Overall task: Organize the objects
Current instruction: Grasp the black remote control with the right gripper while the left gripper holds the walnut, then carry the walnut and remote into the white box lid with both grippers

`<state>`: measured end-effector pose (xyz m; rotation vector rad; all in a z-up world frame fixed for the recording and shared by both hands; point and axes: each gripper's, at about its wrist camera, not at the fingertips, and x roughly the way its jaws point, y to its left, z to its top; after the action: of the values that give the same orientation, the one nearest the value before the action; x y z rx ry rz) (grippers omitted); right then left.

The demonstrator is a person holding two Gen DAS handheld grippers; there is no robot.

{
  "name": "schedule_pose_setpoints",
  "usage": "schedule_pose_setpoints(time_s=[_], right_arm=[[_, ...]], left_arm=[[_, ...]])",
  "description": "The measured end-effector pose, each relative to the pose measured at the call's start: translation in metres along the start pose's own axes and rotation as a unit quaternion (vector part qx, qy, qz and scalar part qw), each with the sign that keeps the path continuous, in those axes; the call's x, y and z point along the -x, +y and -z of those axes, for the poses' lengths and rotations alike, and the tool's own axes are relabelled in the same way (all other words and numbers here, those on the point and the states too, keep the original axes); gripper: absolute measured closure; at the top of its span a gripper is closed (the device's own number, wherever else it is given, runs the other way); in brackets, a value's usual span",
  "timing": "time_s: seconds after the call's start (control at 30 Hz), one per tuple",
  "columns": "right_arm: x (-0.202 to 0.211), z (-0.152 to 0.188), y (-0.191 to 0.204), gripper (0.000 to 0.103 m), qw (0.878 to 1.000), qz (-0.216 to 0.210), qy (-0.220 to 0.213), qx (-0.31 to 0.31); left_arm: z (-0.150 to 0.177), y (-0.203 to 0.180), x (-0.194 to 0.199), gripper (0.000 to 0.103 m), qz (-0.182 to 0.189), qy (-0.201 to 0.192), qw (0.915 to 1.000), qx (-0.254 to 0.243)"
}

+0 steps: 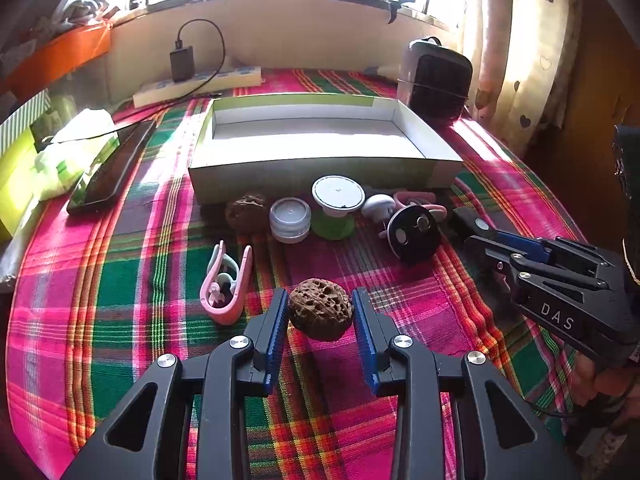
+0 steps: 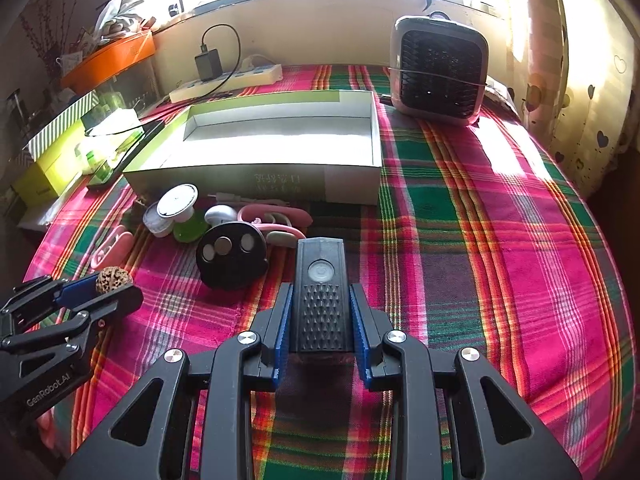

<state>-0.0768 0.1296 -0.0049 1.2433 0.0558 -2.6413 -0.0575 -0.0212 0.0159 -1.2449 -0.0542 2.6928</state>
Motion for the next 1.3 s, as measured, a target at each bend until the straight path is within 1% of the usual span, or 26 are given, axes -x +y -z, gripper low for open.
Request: schedule_pose_setpoints(time_s=[0.17, 0.33, 0.63, 0.77, 0.97, 1.03, 1.1, 1.17, 1.23, 1.3], right_arm=[[0.005, -0.01, 0.004, 0.075, 1.0, -0.016, -0.005, 0.004], [0.008, -0.027, 0.01, 0.075, 0.999, -0.026, -0.014, 0.013], [0.002, -0.064, 0.02, 0.075, 0.999, -0.035, -0.022, 0.029], [-0.009, -0.082, 0.021, 0.075, 0.999, -0.037, -0.019, 0.03], [-0.035, -0.11, 0.014, 0.075, 0.999, -0.052, -0.005, 0.011], [-0.044, -0.118, 0.012, 0.075, 0.999, -0.054, 0.0, 0.007], [-0.053, -0.124, 0.012, 0.075, 0.999, -0.051, 0.007, 0.009], [-0.063, -0.129, 0.011, 0.075, 0.999, -0.048, 0.014, 0.01], [-0.072, -0.133, 0.012, 0.075, 0.999, -0.047, 0.019, 0.012], [-0.081, -0.137, 0.013, 0.075, 0.999, -0.043, 0.026, 0.015]], left_arm=[[-0.014, 0.0, 0.008, 0.073, 0.005, -0.012, 0.9999, -0.008], [-0.034, 0.004, 0.01, 0.073, 0.0, -0.026, 0.9996, -0.011], [-0.069, 0.012, -0.002, 0.073, -0.001, -0.038, 0.9992, -0.006], [-0.086, 0.017, -0.012, 0.073, 0.0, -0.038, 0.9992, -0.009], [-0.111, 0.025, -0.033, 0.073, 0.0, -0.028, 0.9994, -0.019], [-0.119, 0.03, -0.041, 0.073, -0.002, -0.029, 0.9995, -0.012], [-0.127, 0.035, -0.05, 0.073, -0.004, -0.022, 0.9997, -0.009], [-0.134, 0.04, -0.061, 0.073, 0.005, -0.008, 0.9999, -0.006], [-0.14, 0.043, -0.07, 0.073, -0.002, 0.0, 1.0, 0.0], [-0.145, 0.042, -0.078, 0.073, -0.01, 0.001, 0.9999, -0.012]])
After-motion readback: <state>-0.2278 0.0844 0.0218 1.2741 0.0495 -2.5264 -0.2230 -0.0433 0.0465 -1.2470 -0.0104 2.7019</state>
